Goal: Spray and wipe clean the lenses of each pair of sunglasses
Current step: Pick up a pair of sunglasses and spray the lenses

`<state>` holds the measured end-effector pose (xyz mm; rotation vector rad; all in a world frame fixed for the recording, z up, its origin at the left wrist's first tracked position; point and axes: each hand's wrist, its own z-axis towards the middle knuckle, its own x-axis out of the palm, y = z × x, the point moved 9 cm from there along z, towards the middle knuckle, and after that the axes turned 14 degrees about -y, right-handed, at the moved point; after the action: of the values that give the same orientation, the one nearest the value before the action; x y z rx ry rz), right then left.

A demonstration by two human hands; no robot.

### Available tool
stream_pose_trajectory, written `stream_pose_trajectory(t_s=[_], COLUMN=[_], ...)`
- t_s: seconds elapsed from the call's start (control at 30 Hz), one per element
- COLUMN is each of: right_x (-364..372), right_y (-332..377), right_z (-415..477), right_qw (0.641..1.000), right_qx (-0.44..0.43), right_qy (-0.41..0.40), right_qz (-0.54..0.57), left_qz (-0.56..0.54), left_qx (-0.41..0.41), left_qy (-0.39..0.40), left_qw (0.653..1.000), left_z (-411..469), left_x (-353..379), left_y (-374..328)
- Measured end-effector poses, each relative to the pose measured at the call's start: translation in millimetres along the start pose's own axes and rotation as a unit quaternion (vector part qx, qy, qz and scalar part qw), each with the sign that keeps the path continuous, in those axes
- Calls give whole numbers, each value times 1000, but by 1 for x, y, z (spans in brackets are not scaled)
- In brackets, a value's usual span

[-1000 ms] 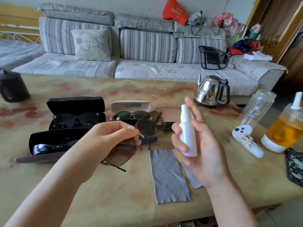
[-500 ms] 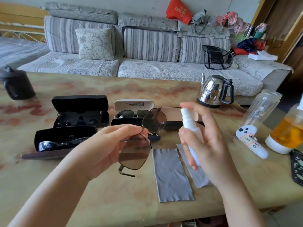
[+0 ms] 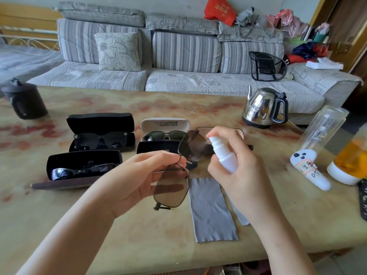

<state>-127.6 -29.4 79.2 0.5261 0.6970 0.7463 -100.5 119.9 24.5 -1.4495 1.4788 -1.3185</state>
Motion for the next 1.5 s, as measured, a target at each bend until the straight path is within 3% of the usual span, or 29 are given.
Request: stream_pose_trajectory(t_s=[0.23,0.5,0.73,0.9,1.0,1.13,1.3,1.5], right_x=[-5,5,13,11,4,-17,-41,-64], right_y=[0,26,26,28,19,-36,-147,-191], right_z=[0,-19,-29,-27,-22,-6,-3,-4], right_qw=[997,990,992,994,988,982,984,969], right_qx=[29,0,-27,-34,14,103,170,206], right_qy=[-5,120,121,106,115,58,-33,-86], right_qz=[72,74,-10,8,97,145,-32,-106], left_qz=[1,-32,-36,-47,-59,-49,-43,-46], left_qx=[1,-10,-14,-17,-22,-19,-18,-17], left_qy=[0,-4,-6,-10,-11,-21,-30,-36], left_qw=[1000,999,999,999,998,998,998,998], left_z=[0,3,4,5,4,5,5,6], left_x=[0,-4,-6,-7,-7,-9,-10,-11], left_y=[0,2,5,5,4,3,5,6])
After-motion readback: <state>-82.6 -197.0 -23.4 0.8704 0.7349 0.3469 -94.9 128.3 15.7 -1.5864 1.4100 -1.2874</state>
